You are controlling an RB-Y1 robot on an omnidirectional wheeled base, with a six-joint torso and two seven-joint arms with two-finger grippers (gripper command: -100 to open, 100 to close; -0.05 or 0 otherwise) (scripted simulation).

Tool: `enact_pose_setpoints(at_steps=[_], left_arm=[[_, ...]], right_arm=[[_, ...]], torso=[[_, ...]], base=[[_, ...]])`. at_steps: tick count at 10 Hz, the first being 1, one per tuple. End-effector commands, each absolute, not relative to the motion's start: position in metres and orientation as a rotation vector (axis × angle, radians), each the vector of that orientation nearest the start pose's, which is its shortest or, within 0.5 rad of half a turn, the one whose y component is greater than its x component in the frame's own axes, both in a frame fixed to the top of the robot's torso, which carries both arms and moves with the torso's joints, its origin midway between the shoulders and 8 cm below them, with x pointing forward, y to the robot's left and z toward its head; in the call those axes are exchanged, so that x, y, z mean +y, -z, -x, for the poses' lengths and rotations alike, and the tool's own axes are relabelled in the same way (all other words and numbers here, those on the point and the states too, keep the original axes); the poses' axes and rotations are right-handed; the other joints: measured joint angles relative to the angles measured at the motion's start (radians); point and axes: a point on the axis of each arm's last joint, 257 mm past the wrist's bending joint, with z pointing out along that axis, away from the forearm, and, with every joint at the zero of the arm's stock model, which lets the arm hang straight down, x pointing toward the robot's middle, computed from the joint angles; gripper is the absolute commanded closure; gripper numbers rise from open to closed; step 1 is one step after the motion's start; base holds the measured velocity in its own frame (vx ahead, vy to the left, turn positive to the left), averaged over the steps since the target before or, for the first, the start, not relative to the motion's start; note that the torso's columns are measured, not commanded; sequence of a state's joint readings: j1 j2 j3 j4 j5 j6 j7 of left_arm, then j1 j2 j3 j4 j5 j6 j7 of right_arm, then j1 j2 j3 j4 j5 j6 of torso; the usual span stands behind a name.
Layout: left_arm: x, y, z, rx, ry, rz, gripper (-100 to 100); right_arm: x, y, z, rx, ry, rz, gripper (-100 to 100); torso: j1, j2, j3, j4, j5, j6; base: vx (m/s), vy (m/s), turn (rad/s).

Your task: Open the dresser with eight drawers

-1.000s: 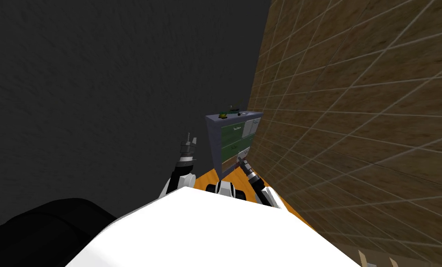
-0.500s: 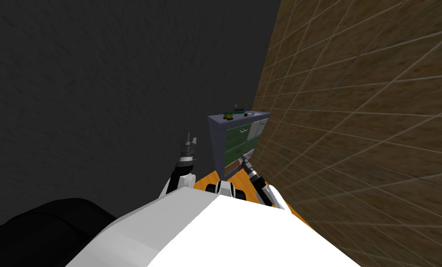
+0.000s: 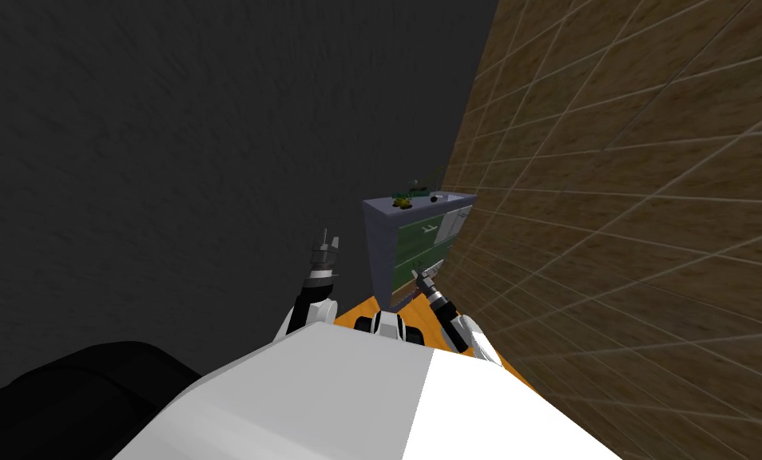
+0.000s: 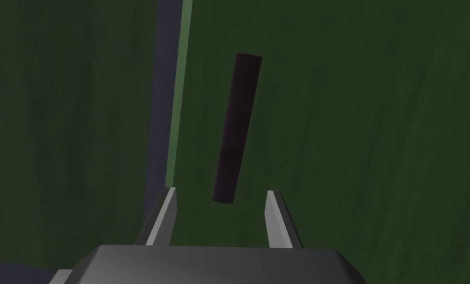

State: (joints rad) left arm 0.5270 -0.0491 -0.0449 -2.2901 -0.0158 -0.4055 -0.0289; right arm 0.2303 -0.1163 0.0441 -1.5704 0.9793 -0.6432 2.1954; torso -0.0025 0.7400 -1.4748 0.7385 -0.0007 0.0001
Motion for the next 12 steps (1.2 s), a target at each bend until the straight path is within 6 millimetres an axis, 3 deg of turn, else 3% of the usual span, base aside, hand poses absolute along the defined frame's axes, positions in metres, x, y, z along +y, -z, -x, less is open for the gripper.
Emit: enact_pose_setpoints(at_steps=[1,4,5,8,9,10,12], left_arm=[[0.273,-0.002,-0.357,0.663,1.275,0.764,0],[0.273,-0.002,-0.357,0.663,1.275,0.764,0],[0.273,-0.002,-0.357,0.663,1.275,0.765,0],[0.273,-0.002,-0.357,0.663,1.275,0.765,0],[0.273,-0.002,-0.357,0.663,1.275,0.765,0],[0.273,-0.002,-0.357,0.663,1.275,0.765,0],[0.273,-0.002,-0.357,0.663,1.275,0.765,0]], right_arm=[[-0.137,0.255,-0.432,0.692,0.921,1.387,100],[-0.138,0.253,-0.432,0.689,0.919,1.389,100],[-0.134,0.256,-0.433,0.734,0.870,1.347,-100],[-0.138,0.250,-0.442,0.748,0.868,1.336,-100],[-0.135,0.252,-0.436,0.740,0.867,1.339,-100],[-0.136,0.252,-0.437,0.743,0.866,1.337,100],[-0.138,0.250,-0.436,0.740,0.862,1.339,100]], torso=[[-0.004,0.005,0.002,0.002,0.000,0.001],[0.002,-0.001,0.000,0.000,0.001,0.000],[0.006,-0.007,-0.004,-0.002,0.001,0.000],[0.004,-0.003,-0.003,-0.001,0.001,0.000],[0.005,0.001,0.001,0.001,0.001,0.000],[0.003,0.003,0.002,0.001,0.001,0.000],[-0.001,0.006,0.003,0.002,0.001,0.001]], base=[[-0.160,-0.095,-0.016],[-0.126,-0.090,-0.020],[0.087,-0.028,0.039],[0.092,-0.002,0.033],[0.040,0.025,0.014],[0.011,0.005,-0.002],[-0.113,-0.067,-0.014]])
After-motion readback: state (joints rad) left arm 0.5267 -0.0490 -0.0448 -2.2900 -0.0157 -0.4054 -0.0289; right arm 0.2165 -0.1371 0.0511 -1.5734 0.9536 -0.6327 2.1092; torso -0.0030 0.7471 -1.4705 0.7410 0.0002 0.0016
